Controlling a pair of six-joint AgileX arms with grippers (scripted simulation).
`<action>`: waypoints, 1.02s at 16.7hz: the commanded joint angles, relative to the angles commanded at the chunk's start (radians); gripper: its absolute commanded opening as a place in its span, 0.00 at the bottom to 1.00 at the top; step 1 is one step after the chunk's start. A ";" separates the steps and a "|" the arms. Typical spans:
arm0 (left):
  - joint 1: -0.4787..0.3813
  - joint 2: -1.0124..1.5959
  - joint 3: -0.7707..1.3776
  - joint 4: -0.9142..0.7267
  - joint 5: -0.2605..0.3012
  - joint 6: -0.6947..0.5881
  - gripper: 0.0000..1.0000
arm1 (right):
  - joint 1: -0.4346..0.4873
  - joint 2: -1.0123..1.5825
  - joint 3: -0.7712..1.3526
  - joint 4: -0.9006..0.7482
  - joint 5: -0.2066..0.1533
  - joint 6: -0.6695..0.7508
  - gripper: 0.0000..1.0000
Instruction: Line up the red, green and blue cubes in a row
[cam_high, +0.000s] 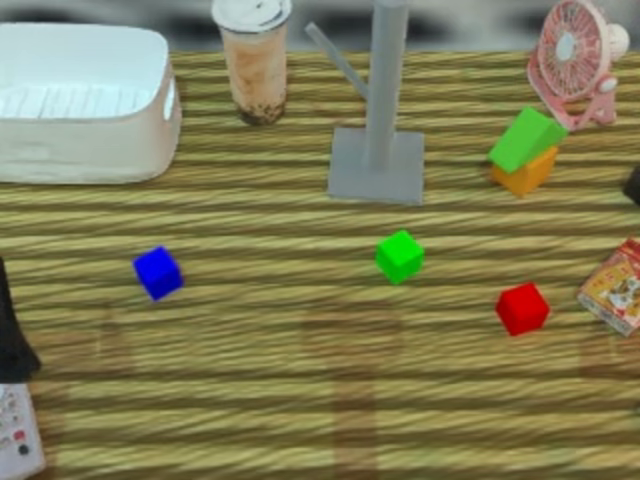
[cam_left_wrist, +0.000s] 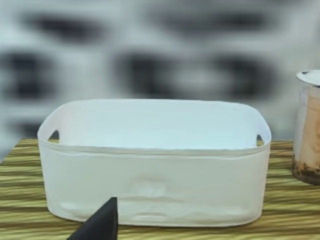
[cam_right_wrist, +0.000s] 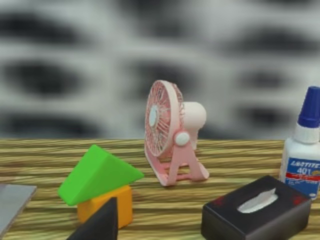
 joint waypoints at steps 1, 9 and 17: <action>0.000 0.000 0.000 0.000 0.000 0.000 1.00 | 0.000 0.000 0.000 0.000 0.000 0.000 1.00; 0.000 0.000 0.000 0.000 0.000 0.000 1.00 | 0.068 0.294 0.259 -0.172 -0.003 0.006 1.00; 0.000 0.000 0.000 0.000 0.000 0.000 1.00 | 0.211 1.141 0.797 -0.589 0.000 0.016 1.00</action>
